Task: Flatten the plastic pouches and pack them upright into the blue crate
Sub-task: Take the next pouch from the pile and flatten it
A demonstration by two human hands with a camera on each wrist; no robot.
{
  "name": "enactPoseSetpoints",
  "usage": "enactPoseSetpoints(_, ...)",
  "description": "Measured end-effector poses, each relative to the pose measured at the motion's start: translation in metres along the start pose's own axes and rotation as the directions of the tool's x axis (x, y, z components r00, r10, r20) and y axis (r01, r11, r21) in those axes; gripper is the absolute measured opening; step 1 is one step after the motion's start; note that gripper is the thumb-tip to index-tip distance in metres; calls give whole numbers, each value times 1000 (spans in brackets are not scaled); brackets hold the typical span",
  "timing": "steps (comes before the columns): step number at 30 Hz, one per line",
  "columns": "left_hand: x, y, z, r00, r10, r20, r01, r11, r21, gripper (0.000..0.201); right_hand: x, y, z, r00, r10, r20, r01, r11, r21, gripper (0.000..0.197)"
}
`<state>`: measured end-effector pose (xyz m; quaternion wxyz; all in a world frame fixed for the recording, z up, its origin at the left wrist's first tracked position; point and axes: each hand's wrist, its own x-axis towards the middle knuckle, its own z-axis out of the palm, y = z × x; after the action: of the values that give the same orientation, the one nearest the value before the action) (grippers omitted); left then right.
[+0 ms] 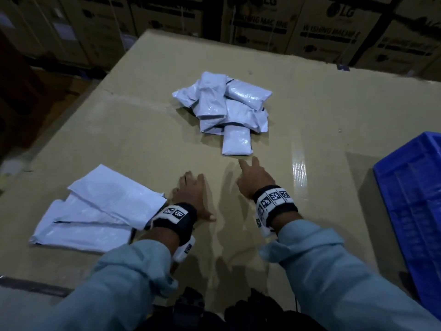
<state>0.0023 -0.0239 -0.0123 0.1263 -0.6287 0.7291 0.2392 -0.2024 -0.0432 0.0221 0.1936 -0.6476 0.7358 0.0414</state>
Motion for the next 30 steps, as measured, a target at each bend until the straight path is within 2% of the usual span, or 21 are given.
enactPoseSetpoints(3,3,3,-2,1000,-9,21,9,1000,25,145,28,-13,8,1000,18,13,-18,1000,0,61)
enactPoseSetpoints(5,3,2,-1,1000,-4,19,3,999,52,145,42,-18,11,1000,3,-17,-4,1000,-7,56)
enactPoseSetpoints(8,2,-1,0,1000,16,9,-17,996,90,144,57,-25,8,996,-63,-68,54,991,-125,56)
enactPoseSetpoints(12,4,-1,-2,999,25,28,-28,992,119,143,65,-31,4,997,-70,-10,64,950,-306,64)
enactPoseSetpoints(15,4,0,-5,998,27,48,-33,992,124,145,55,-24,11,995,-81,-54,59,942,-329,61)
enactPoseSetpoints(17,3,0,-5,998,39,53,-45,992,121,146,39,-14,18,991,-115,-74,89,954,-287,59)
enactPoseSetpoints(19,2,-1,-5,998,50,31,-53,992,114,147,14,-1,22,986,-106,-129,90,988,-128,56)
enactPoseSetpoints(20,1,-2,-4,998,54,23,-56,993,103,149,-1,7,26,979,-106,-177,99,994,-45,50)
enactPoseSetpoints(23,2,0,-2,997,62,34,-65,995,77,153,-49,28,40,943,-78,-322,123,985,121,12)
enactPoseSetpoints(24,3,2,-2,997,65,42,-68,995,70,151,-63,35,43,939,-29,-342,94,980,176,11)
enactPoseSetpoints(25,3,5,-2,996,75,46,-78,995,55,145,-76,40,42,947,37,-318,41,971,235,17)
enactPoseSetpoints(27,4,14,-2,992,128,14,-128,992,-8,113,-98,47,38,960,153,-237,-73,946,316,28)
enactPoseSetpoints(29,1,24,2,972,209,-105,-217,973,-81,81,-115,56,38,962,148,-228,-68,943,327,34)
enactPoseSetpoints(30,-2,29,5,948,257,-186,-276,958,-84,72,-123,60,40,965,121,-234,-41,946,323,41)
